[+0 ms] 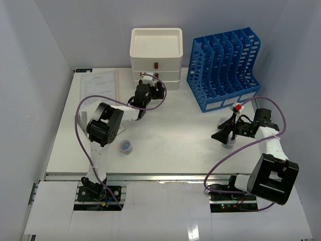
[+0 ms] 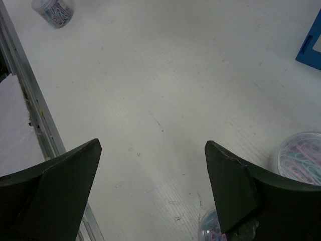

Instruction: Organize the desk

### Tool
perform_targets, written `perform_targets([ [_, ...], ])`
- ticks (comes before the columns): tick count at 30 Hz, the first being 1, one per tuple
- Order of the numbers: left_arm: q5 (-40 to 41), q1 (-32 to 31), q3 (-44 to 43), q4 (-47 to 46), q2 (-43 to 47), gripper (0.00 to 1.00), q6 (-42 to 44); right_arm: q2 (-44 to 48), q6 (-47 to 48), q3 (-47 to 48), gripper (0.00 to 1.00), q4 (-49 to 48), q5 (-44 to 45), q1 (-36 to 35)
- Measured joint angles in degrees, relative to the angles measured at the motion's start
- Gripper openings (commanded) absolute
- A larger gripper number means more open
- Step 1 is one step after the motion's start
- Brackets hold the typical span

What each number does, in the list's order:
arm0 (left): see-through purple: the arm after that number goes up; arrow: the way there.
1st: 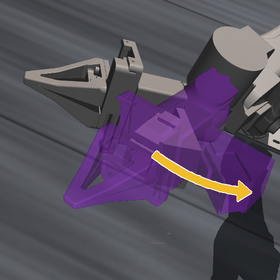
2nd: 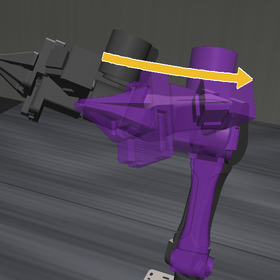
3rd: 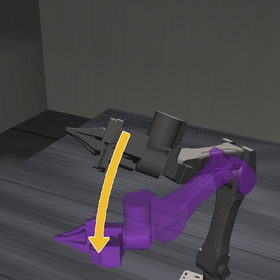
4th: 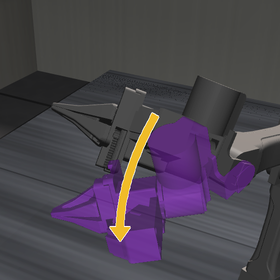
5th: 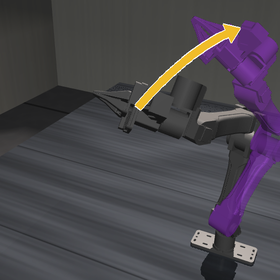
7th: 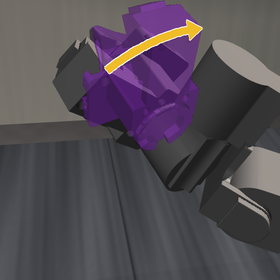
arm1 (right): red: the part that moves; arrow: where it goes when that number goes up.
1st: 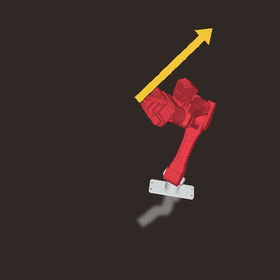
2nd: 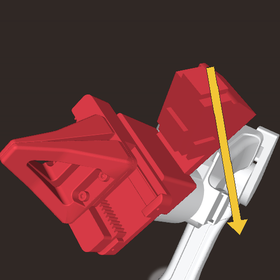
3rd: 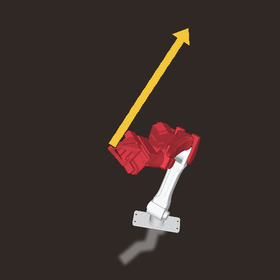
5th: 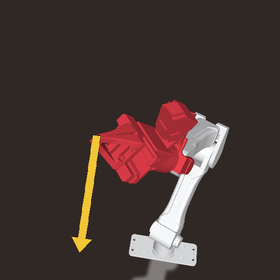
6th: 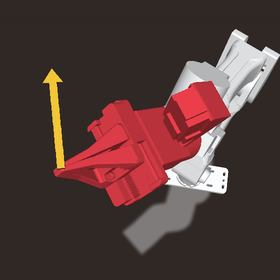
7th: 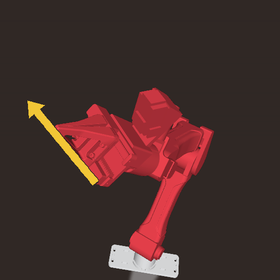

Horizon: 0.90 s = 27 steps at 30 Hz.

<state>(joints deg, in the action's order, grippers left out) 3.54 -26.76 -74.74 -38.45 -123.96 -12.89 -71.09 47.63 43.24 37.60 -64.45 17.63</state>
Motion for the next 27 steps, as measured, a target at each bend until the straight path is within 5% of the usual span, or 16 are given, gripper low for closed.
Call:
perform_targets([
  [8, 0.10, 0.81, -13.13, 8.00, -10.08, 0.53, 0.80, 0.08, 0.01, 0.00, 0.90, 0.00, -0.01, 0.00],
  [14, 0.39, 1.92, -17.99, 12.96, -12.91, 0.03, 1.28, 0.24, 0.02, 0.00, 0.90, 0.00, -0.02, 0.00],
  [21, 0.41, 2.18, -17.29, 12.84, -12.76, 0.00, 1.63, 0.24, 0.48, 0.00, 0.90, 0.02, -0.02, 0.00],
  [27, 0.09, 2.20, -7.10, 8.39, -6.94, 0.00, 1.45, 0.24, 0.64, 0.00, 0.90, 0.05, -0.03, 0.00],
])
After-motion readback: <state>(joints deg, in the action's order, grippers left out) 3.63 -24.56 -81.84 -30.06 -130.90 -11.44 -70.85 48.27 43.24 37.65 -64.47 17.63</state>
